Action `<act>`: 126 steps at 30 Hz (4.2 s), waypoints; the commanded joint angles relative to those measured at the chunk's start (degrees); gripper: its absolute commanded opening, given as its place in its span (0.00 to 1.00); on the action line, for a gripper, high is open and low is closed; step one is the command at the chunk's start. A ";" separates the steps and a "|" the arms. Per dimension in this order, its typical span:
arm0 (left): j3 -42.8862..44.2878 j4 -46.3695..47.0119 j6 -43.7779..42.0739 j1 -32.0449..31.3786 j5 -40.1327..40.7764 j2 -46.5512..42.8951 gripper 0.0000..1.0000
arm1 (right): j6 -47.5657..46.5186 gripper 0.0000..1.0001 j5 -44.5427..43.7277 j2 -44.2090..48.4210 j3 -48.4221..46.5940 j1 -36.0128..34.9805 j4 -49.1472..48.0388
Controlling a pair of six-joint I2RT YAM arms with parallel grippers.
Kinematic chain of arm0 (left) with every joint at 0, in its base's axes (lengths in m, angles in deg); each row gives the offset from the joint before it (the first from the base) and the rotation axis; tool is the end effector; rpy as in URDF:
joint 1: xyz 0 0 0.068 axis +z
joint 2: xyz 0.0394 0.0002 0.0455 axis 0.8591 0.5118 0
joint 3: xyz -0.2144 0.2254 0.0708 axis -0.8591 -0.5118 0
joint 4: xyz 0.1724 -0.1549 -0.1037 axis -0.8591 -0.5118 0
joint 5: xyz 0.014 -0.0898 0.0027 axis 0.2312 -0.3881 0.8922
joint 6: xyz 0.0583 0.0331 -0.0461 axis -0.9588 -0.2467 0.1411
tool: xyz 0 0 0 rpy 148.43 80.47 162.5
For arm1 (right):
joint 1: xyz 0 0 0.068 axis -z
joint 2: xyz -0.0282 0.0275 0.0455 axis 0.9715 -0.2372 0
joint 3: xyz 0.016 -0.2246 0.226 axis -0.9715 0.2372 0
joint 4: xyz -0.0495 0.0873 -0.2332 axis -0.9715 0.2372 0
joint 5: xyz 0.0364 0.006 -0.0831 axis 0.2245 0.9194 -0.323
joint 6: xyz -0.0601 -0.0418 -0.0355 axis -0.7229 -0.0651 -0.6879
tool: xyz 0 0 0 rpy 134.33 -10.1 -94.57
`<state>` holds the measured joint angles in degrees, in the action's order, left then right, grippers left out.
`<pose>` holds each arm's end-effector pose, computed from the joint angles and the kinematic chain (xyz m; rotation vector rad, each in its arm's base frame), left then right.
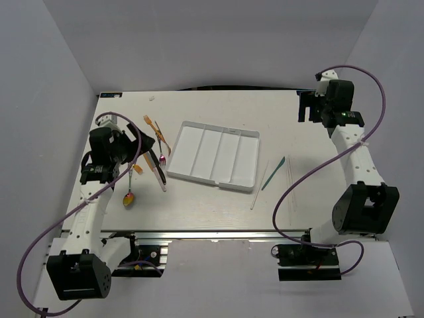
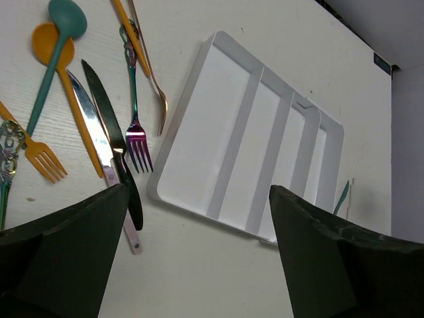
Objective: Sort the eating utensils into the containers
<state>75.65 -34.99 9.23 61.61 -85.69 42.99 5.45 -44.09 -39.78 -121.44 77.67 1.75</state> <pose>0.2136 -0.0080 0.3348 -0.4405 2.0630 -0.5427 0.3676 -0.0099 0.3930 -0.0938 2.0752 -0.1025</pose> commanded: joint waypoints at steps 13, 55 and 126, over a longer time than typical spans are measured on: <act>12.85 -2.07 7.99 -0.11 -7.65 21.47 0.64 | -39.59 0.89 41.22 3.58 3.87 -7.71 10.58; 77.55 -30.56 5.18 -3.54 18.99 84.41 0.39 | -31.78 0.89 43.51 -6.62 4.48 -6.84 4.88; 18.86 -16.41 0.78 -5.04 5.01 19.25 0.76 | -17.66 0.87 35.43 -15.83 -7.34 -27.74 4.36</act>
<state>98.40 -51.13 7.17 55.36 -80.01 69.50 -20.60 -3.19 -51.84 -120.43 54.32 10.62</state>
